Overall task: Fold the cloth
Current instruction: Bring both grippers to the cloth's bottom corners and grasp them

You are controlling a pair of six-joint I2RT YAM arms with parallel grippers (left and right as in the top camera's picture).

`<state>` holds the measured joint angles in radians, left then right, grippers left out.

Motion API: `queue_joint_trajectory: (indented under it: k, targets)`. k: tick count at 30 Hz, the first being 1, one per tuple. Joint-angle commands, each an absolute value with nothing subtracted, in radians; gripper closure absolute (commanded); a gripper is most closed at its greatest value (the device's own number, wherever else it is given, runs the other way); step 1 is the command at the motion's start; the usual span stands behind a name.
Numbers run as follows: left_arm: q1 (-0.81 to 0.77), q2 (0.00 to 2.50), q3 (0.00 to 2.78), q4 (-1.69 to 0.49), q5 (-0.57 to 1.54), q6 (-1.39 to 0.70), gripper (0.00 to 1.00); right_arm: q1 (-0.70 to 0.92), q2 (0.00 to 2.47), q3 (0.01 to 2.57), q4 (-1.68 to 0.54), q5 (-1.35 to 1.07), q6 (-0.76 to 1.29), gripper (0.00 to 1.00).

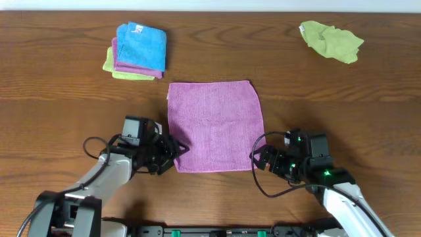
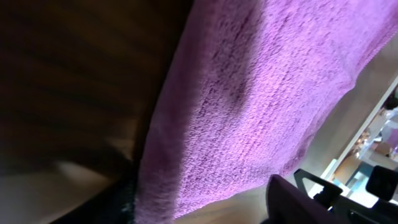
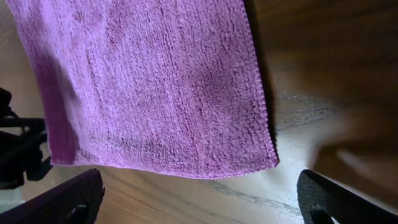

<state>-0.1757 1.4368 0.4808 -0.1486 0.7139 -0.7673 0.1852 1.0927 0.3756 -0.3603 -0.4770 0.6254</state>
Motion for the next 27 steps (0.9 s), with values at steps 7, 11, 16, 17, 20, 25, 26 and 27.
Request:
queue_joint_trajectory:
  k: [7, 11, 16, 17, 20, 25, 26, 27]
  targets:
    - [-0.184, 1.446, 0.477, -0.148, 0.692, -0.752, 0.89, 0.177, 1.087, 0.368, -0.359, -0.464, 0.643, 0.01]
    - [-0.184, 1.446, 0.477, -0.148, 0.695, -0.747, 0.94, 0.177, 1.089, 0.360, -0.358, -0.432, 0.643, 0.01]
    - [-0.184, 1.446, 0.478, -0.154, 0.708, -0.729, 0.94, 0.177, 1.141, 0.340, -0.336, -0.418, 0.643, 0.01]
    - [-0.183, 1.446, 0.478, -0.154, 0.710, -0.729, 0.94, 0.178, 1.158, 0.336, -0.323, -0.419, 0.643, 0.01]
    - [-0.183, 1.445, 0.478, -0.155, 0.717, -0.728, 0.94, 0.178, 1.224, 0.318, -0.258, -0.419, 0.643, 0.01]
    - [-0.182, 1.445, 0.478, -0.162, 0.734, -0.710, 0.94, 0.178, 1.331, 0.309, -0.142, -0.455, 0.652, 0.01]
    - [-0.182, 1.445, 0.478, -0.165, 0.734, -0.710, 0.94, 0.178, 1.351, 0.309, -0.121, -0.462, 0.662, 0.01]
    - [-0.182, 1.445, 0.478, -0.165, 0.735, -0.710, 0.94, 0.178, 1.369, 0.309, -0.104, -0.476, 0.667, 0.02]
